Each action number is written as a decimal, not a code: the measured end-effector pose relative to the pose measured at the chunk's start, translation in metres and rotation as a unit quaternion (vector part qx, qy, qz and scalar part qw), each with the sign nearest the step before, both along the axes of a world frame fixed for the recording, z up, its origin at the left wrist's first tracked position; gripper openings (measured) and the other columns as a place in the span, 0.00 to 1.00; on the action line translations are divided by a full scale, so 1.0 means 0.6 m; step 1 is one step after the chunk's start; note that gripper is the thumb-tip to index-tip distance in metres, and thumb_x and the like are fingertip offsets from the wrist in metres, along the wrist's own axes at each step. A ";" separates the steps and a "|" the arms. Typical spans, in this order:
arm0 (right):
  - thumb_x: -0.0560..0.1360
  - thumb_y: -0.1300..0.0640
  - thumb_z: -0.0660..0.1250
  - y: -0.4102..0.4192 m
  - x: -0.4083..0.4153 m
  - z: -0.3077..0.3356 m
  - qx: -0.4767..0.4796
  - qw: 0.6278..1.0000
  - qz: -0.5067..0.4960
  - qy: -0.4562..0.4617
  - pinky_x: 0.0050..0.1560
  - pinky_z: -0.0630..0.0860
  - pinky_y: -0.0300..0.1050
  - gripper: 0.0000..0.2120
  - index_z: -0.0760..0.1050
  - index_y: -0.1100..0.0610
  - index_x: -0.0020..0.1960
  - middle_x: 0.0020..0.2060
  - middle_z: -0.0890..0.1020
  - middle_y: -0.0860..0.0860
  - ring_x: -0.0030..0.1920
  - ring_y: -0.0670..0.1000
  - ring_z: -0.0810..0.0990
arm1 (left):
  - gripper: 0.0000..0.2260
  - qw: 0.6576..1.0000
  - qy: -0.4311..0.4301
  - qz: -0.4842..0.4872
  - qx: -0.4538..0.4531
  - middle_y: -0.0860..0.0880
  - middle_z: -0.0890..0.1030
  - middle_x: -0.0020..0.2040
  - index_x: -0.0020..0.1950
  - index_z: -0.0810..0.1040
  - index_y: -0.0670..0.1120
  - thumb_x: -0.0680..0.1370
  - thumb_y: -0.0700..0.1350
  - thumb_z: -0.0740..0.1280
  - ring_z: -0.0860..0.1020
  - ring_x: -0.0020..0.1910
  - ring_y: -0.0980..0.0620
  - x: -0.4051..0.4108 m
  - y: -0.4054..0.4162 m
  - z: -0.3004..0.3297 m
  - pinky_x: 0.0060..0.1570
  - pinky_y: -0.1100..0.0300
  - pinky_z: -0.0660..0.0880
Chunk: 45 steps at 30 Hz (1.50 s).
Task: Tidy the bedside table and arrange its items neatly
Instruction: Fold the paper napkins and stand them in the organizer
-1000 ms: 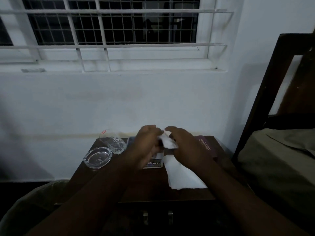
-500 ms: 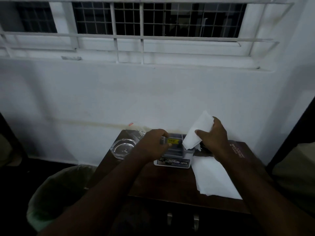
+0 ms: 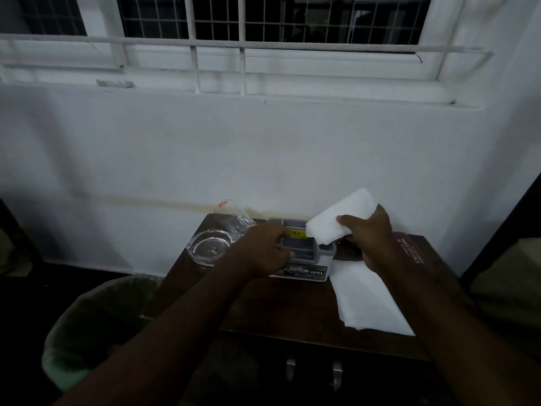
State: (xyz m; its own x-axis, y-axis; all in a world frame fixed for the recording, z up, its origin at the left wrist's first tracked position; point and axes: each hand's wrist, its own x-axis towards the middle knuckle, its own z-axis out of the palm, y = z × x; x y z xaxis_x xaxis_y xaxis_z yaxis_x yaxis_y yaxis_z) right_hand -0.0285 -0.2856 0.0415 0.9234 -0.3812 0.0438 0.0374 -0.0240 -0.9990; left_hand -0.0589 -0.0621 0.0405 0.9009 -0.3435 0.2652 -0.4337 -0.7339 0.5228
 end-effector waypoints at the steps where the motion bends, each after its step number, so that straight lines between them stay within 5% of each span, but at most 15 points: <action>1: 0.68 0.66 0.73 -0.004 -0.003 0.000 -0.063 0.998 -0.025 -0.008 0.55 0.79 0.55 0.28 0.70 0.59 0.66 0.58 0.79 0.54 0.57 0.56 0.78 | 0.18 1.000 -0.001 0.000 0.003 0.46 0.76 0.60 0.62 0.76 0.45 0.74 0.48 0.72 0.74 0.56 0.51 0.001 0.000 -0.001 0.52 0.63 0.67; 7: 0.68 0.63 0.71 0.006 -0.025 0.016 -0.259 0.957 -0.074 -0.106 0.53 0.73 0.44 0.28 0.70 0.57 0.66 0.56 0.79 0.52 0.54 0.51 0.76 | 0.19 1.000 -0.006 0.000 0.016 0.45 0.75 0.60 0.63 0.75 0.45 0.74 0.48 0.72 0.74 0.56 0.50 0.002 -0.003 0.000 0.54 0.61 0.70; 13: 0.68 0.61 0.70 0.022 -0.034 0.032 -0.297 0.935 -0.092 -0.174 0.52 0.75 0.45 0.25 0.72 0.56 0.64 0.53 0.81 0.53 0.52 0.54 0.79 | 0.18 1.000 -0.012 -0.001 0.018 0.45 0.76 0.59 0.62 0.76 0.45 0.74 0.48 0.72 0.73 0.56 0.50 -0.002 -0.003 -0.001 0.54 0.60 0.70; 25: 0.71 0.62 0.68 0.039 -0.026 0.002 -0.387 0.911 -0.049 -0.134 0.53 0.67 0.41 0.27 0.69 0.57 0.68 0.59 0.78 0.55 0.60 0.55 0.75 | 0.20 0.999 -0.016 -0.014 0.032 0.44 0.76 0.60 0.63 0.75 0.43 0.73 0.47 0.72 0.72 0.59 0.48 -0.003 -0.002 -0.004 0.57 0.58 0.69; 33: 0.69 0.55 0.73 0.041 -0.019 -0.015 -0.366 0.920 -0.034 -0.137 0.47 0.78 0.50 0.25 0.71 0.54 0.64 0.51 0.79 0.53 0.48 0.55 0.80 | 0.21 0.999 -0.012 -0.012 0.042 0.44 0.75 0.61 0.64 0.75 0.43 0.73 0.47 0.72 0.72 0.60 0.46 -0.001 -0.002 -0.006 0.60 0.55 0.70; 38: 0.70 0.55 0.73 0.035 -0.020 -0.016 -0.373 0.917 -0.015 -0.139 0.46 0.74 0.45 0.23 0.71 0.54 0.64 0.51 0.79 0.53 0.49 0.55 0.79 | 0.21 0.998 -0.011 -0.011 0.058 0.43 0.75 0.61 0.64 0.74 0.42 0.74 0.48 0.71 0.72 0.61 0.45 -0.003 -0.006 -0.001 0.60 0.55 0.70; 42: 0.69 0.41 0.73 0.017 -0.025 0.003 -0.351 0.929 -0.016 -0.117 0.45 0.76 0.44 0.26 0.72 0.51 0.62 0.45 0.80 0.47 0.42 0.50 0.80 | 0.20 0.986 -0.138 0.015 0.088 0.46 0.76 0.62 0.59 0.77 0.48 0.70 0.55 0.68 0.72 0.63 0.44 -0.010 -0.027 0.001 0.63 0.47 0.68; 45: 0.74 0.40 0.68 -0.027 -0.033 0.027 -0.313 0.939 -0.071 -0.120 0.46 0.77 0.46 0.20 0.76 0.53 0.58 0.39 0.79 0.43 0.41 0.49 0.80 | 0.09 0.969 -0.230 -0.092 0.009 0.50 0.80 0.51 0.50 0.80 0.47 0.72 0.49 0.67 0.77 0.51 0.50 -0.023 -0.062 0.010 0.52 0.52 0.73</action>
State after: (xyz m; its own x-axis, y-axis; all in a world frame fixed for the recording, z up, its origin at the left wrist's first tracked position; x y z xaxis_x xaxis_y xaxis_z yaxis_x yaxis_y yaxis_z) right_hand -0.0483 -0.3019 0.0574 0.8000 -0.3304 0.5009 0.2114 -0.6260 -0.7506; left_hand -0.0727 -0.0996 0.0464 0.6122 -0.4953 0.6163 -0.7418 -0.6297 0.2307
